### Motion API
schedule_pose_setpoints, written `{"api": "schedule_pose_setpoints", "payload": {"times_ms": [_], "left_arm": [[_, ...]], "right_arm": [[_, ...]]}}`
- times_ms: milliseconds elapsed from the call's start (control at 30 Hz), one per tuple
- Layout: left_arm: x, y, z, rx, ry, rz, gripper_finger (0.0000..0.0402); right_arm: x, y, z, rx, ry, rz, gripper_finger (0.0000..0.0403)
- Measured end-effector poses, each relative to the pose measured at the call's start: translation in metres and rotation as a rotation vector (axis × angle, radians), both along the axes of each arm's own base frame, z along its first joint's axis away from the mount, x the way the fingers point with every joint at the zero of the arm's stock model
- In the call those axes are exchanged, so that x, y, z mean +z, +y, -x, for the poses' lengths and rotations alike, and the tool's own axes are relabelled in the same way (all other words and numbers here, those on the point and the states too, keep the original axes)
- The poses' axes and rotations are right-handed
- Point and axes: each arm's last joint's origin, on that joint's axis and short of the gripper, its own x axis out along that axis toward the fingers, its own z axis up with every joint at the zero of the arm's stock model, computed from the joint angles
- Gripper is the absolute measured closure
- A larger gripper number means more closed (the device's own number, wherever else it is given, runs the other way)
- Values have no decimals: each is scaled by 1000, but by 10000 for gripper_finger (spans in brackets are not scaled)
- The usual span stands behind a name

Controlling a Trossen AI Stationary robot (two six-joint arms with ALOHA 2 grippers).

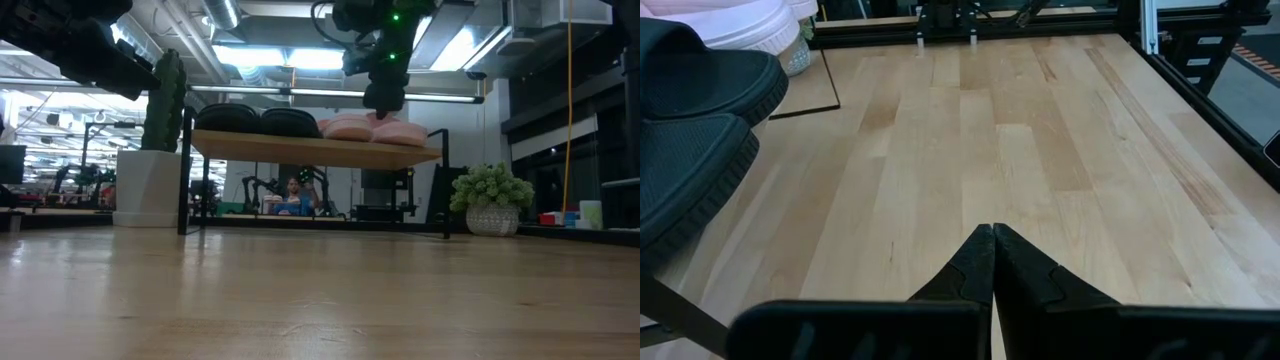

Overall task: Pick and place slides into the shelf
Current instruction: Put the pink slide on the shelf, then return to Home Position

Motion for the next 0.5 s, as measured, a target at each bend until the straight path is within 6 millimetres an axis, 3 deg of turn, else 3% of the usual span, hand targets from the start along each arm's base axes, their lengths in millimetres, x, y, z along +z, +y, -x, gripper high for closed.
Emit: {"api": "schedule_pose_setpoints", "payload": {"times_ms": [500], "left_arm": [[0,0,0,0,0,0,401]], "right_arm": [[-2,1,3,-15,20,-16,330]]}}
